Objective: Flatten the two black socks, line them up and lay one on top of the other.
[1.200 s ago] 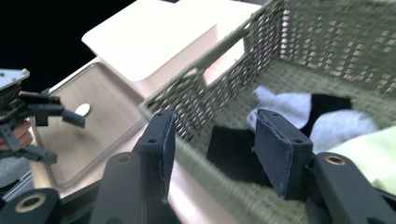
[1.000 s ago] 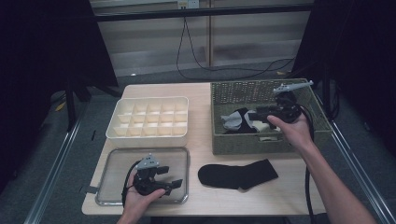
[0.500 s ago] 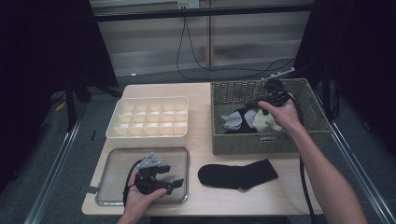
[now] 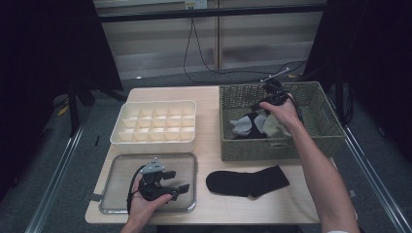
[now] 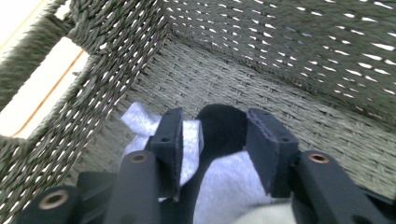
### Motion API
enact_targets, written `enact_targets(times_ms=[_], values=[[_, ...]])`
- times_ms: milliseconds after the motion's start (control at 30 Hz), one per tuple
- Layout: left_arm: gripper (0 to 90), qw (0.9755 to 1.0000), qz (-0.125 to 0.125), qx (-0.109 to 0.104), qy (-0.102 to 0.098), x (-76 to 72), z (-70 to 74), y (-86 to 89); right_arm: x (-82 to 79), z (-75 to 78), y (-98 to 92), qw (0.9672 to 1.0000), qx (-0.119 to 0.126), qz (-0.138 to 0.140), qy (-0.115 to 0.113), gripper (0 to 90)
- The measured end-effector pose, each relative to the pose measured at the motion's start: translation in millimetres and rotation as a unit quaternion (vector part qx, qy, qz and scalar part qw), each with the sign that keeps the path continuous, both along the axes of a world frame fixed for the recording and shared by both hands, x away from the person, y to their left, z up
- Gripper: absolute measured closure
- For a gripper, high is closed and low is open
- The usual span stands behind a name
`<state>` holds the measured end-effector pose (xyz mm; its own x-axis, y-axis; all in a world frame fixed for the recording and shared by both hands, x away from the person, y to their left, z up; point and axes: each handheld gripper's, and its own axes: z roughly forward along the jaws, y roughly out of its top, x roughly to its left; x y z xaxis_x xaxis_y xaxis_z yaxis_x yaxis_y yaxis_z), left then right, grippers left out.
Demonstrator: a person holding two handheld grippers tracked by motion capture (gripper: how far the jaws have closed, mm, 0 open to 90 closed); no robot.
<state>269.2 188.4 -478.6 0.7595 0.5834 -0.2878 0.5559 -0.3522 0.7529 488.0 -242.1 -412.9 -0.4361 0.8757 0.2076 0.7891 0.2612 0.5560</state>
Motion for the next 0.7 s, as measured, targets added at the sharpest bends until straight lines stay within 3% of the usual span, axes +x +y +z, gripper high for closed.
enact_targets(times_ms=[333,467,700], values=[[19.6,1.0000,0.000,-0.001,0.002,-0.1,-0.7,1.1,24.8,-20.8,8.5,0.9985,-0.040,-0.006,0.037,58.6],[19.3,1.0000,0.002,-0.002,0.002,1.1,-1.0,2.6,32.4,-28.0,8.8,0.9977,-0.045,-0.017,0.047,60.2],[18.6,1.0000,0.003,0.005,0.008,3.5,-2.5,2.2,34.0,-44.2,11.8,0.9961,-0.055,-0.016,0.068,59.5]])
